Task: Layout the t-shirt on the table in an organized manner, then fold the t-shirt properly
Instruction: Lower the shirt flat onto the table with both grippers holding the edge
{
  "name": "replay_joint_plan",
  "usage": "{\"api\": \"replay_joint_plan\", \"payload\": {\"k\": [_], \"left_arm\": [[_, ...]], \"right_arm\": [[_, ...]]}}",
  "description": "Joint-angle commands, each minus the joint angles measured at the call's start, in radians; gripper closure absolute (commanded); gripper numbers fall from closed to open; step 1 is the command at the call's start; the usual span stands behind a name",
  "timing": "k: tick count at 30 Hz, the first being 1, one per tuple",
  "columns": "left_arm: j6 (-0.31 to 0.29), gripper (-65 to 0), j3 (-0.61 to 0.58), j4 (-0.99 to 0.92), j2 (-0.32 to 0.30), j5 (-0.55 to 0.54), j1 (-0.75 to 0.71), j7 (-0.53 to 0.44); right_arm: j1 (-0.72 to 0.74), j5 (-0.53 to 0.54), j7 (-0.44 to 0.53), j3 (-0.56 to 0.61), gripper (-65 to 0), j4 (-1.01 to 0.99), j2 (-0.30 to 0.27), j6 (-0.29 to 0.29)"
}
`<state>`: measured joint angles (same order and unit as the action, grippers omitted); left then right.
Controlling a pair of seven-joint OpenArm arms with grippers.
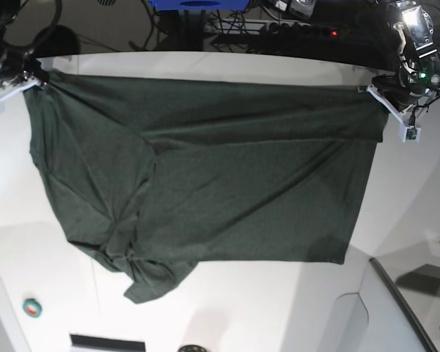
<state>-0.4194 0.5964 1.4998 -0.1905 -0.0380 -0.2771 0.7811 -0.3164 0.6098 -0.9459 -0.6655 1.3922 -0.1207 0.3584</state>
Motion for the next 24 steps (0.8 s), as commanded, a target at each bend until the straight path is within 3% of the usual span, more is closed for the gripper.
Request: {"api": "replay_joint_plan", "payload": {"k": [1, 4, 24], "left_arm": [[0.004, 0.0, 0.006, 0.003, -0.016, -0.003, 0.005, -0.033], [0.004, 0.0, 0.006, -0.024, -0.016, 0.005, 0.003, -0.081], [0.009, 0.0, 0.006, -0.024, -0.030, 0.005, -0.035, -0.084]], "right_arm": [[-0.003, 0.012, 0.009, -0.004, 0.0, 0.017, -0.017, 0.004], [-0.013, 0.014, 0.009, 0.000, 0.0, 0.017, -0.017, 0.004], [-0.031, 0.015, 0.008, -0.007, 0.0, 0.017, -0.009, 0.004]]}}
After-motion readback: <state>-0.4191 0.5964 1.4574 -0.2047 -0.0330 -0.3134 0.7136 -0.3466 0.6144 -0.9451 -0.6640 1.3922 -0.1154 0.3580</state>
